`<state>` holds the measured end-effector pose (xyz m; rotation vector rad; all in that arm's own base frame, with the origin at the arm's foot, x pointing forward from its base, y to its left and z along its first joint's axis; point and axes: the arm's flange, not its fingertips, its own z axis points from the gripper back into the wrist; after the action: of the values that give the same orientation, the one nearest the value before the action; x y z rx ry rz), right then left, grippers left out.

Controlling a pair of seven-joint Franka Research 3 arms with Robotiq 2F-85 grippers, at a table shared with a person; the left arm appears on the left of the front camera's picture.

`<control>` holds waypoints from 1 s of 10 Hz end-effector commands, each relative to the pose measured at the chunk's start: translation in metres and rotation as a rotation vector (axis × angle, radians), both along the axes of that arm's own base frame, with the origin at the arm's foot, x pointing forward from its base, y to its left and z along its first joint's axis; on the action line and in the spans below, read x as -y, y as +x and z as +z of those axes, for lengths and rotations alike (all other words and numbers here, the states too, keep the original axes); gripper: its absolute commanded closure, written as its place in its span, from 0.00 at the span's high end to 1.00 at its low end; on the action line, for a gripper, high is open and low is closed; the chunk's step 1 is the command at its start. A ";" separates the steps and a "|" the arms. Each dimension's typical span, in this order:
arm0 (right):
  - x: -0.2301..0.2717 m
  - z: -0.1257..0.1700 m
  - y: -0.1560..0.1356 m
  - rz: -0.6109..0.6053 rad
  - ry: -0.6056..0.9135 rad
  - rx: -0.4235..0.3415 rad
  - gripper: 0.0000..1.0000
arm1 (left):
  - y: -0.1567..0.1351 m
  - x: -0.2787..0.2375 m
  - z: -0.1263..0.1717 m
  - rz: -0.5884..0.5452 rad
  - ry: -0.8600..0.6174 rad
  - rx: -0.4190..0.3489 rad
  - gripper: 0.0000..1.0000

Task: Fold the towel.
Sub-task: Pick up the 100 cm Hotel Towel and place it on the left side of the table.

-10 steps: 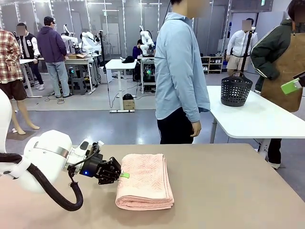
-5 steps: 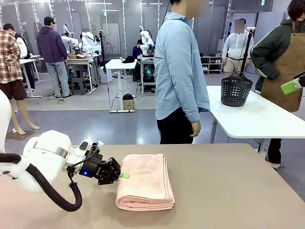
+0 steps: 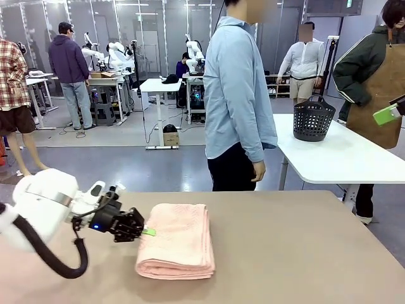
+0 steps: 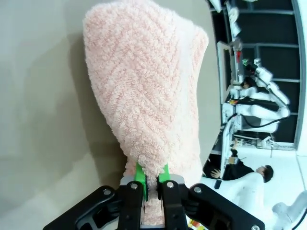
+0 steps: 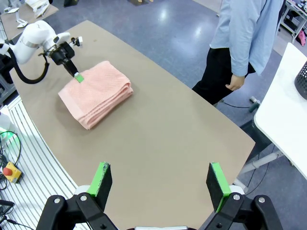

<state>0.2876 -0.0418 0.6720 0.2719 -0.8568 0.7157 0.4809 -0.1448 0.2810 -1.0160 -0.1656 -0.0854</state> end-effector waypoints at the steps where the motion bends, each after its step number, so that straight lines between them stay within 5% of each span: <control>1: -0.002 0.000 0.002 -0.020 0.002 -0.006 1.00 | -0.012 -0.042 0.023 -0.037 0.002 -0.009 0.12; 10: -0.002 0.000 0.002 -0.020 0.002 -0.006 1.00 | -0.013 -0.251 0.045 0.046 0.156 0.025 0.12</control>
<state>0.2877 -0.0419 0.6720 0.2723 -0.8569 0.7154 0.4630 0.0962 0.3266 -0.8481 -0.2048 -0.0450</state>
